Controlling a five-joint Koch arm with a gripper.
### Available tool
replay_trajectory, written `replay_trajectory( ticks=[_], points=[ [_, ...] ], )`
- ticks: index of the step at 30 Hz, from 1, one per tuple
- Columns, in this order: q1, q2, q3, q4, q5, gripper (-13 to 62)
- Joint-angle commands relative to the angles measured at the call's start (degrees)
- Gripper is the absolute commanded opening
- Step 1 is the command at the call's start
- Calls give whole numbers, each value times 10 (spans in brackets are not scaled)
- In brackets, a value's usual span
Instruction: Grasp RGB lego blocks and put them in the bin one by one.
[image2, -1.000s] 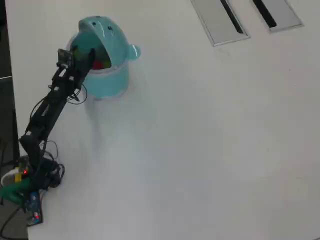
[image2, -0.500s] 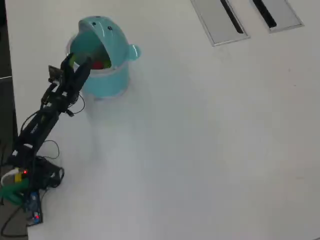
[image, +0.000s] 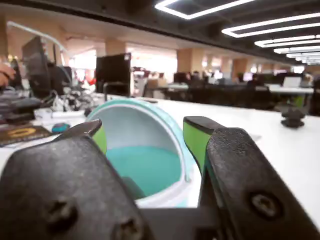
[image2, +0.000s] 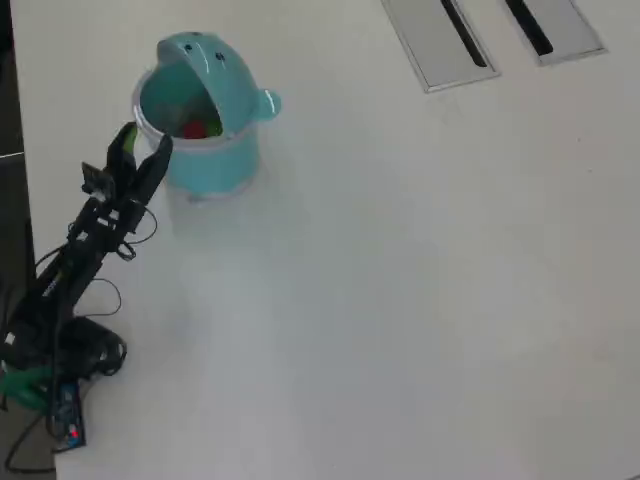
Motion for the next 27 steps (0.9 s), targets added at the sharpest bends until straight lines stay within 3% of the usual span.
replay_trajectory(
  ticks=[1,9,27],
  points=[
    [12,33,-11,-49,14,285],
    [83,99,47,-54,97,332],
    [250,142,187,-243,383,330]
  ],
)
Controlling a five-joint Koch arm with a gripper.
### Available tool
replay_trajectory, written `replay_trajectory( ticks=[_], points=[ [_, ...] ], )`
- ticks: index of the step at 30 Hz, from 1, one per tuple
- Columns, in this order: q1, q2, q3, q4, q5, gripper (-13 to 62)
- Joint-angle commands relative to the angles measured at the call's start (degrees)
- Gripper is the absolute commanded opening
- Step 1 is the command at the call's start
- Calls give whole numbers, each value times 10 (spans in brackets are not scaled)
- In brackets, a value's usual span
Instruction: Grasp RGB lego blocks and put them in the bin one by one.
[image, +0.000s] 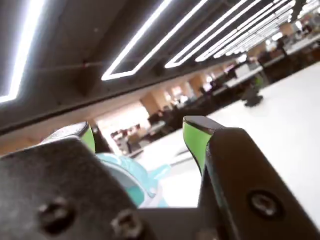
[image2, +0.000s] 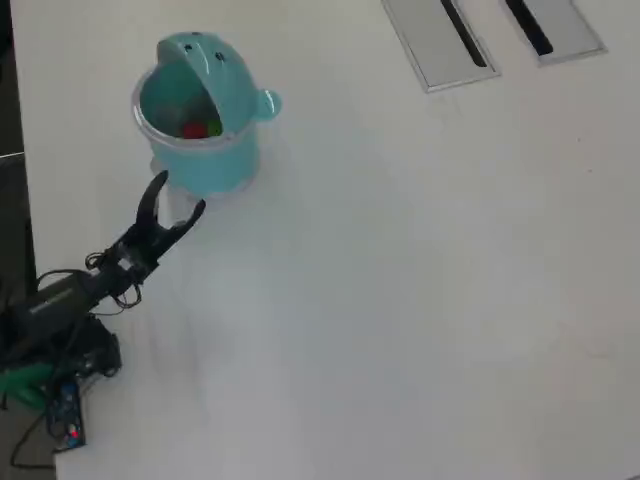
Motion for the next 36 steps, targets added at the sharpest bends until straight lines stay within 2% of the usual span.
replay_trajectory(
  ticks=[1,21,36],
  points=[
    [25,43,-13,-66,40,330],
    [108,42,182,-255,146,329],
    [131,41,300,-311,229,329]
  ],
)
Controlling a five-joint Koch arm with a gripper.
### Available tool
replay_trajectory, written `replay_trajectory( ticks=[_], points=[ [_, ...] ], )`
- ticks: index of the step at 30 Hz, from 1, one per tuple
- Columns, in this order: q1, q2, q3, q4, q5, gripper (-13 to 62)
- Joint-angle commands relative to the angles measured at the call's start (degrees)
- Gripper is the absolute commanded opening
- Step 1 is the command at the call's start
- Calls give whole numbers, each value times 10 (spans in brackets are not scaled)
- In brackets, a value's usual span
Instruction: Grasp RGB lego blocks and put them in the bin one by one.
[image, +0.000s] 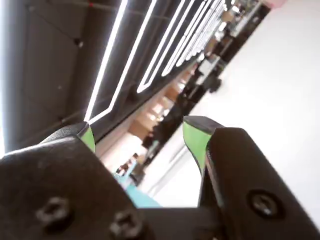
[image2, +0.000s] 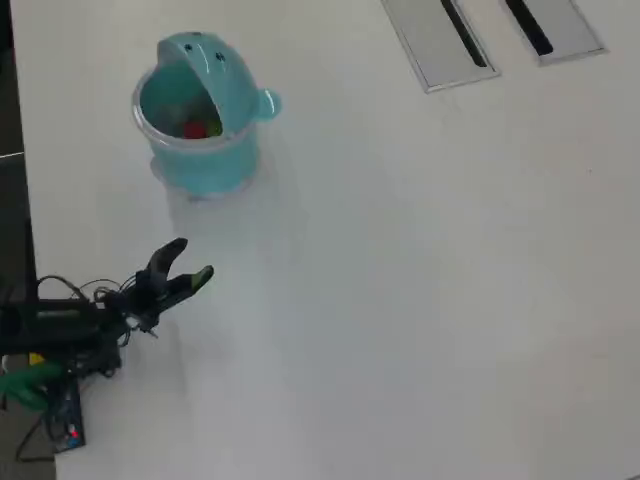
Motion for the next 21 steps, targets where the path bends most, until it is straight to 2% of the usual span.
replay_trajectory(
  ticks=[1,21],
  points=[
    [1,41,-4,-61,8,329],
    [63,40,121,-67,149,330]
  ],
)
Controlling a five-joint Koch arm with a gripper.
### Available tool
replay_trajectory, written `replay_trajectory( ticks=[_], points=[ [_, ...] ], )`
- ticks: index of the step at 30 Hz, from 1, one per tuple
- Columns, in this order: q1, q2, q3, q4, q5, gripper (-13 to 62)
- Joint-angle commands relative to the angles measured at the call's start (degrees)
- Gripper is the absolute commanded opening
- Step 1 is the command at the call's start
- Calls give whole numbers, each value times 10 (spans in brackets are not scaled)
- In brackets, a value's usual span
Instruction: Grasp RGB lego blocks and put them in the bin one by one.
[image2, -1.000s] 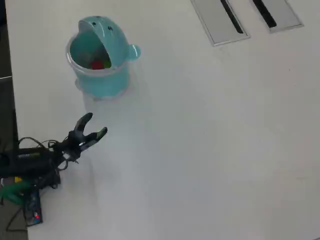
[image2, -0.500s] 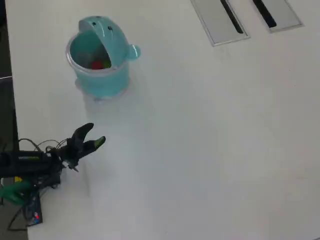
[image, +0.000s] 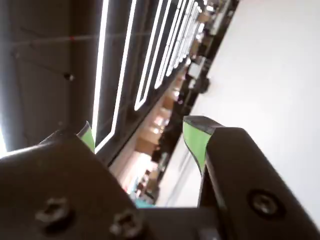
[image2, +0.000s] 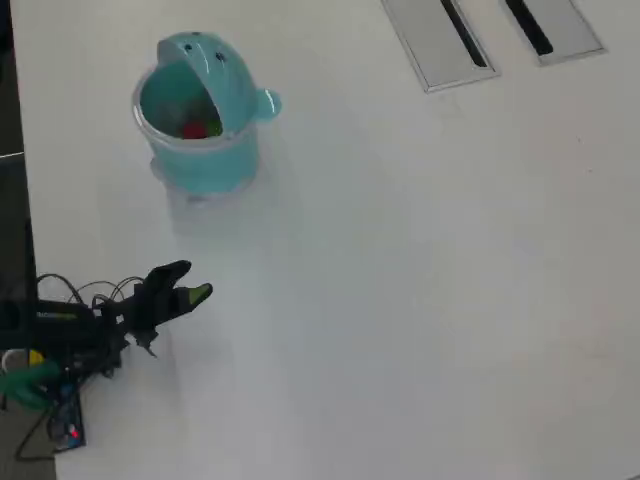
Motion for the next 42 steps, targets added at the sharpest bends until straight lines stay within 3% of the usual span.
replay_trajectory(
  ticks=[1,24,42],
  points=[
    [3,40,47,-43,14,330],
    [11,39,47,297,57,357],
    [12,36,47,446,116,356]
  ],
)
